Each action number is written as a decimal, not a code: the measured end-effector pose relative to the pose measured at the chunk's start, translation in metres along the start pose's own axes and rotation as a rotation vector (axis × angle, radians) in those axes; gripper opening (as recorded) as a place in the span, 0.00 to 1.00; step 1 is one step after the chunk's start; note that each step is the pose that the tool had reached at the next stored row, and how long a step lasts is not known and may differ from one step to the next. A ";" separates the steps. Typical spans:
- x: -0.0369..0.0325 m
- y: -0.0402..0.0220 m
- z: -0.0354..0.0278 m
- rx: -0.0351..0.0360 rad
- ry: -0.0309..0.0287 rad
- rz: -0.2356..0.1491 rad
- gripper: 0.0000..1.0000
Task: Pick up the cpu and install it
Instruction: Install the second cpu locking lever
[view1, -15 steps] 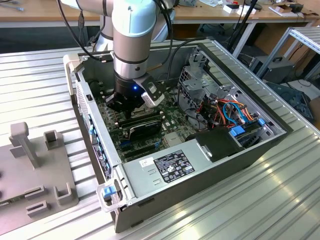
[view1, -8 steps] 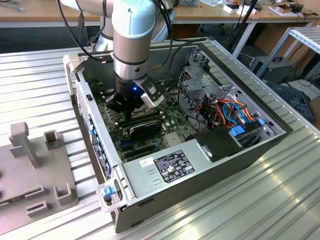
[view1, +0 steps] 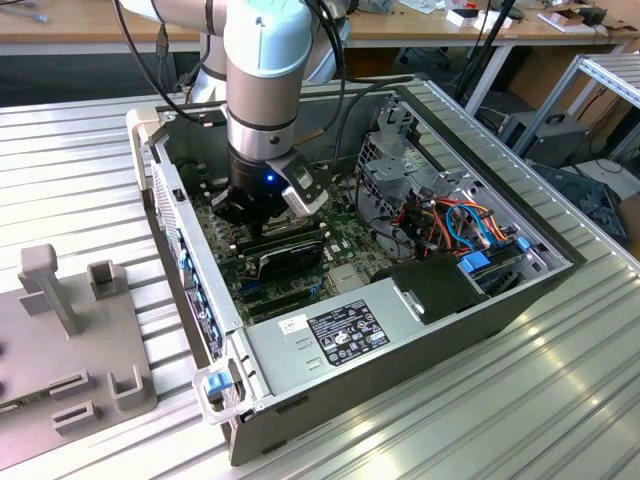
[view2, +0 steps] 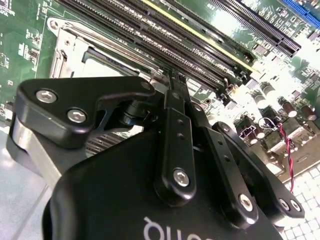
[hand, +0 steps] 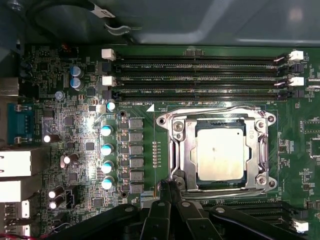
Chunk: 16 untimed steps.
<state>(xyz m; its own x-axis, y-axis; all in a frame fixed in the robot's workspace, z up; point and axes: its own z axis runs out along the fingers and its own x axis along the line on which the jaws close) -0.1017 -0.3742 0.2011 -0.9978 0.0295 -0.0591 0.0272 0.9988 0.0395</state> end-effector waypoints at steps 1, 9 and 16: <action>0.0000 -0.0004 0.0000 0.0002 0.0001 0.000 0.11; -0.0007 -0.0005 -0.0110 0.0017 0.0001 0.000 0.11; -0.0016 0.0001 -0.0256 0.0053 0.0000 0.000 0.11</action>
<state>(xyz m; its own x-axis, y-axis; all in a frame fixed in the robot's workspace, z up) -0.1017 -0.3751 0.2267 -0.9978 0.0291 -0.0590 0.0271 0.9990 0.0342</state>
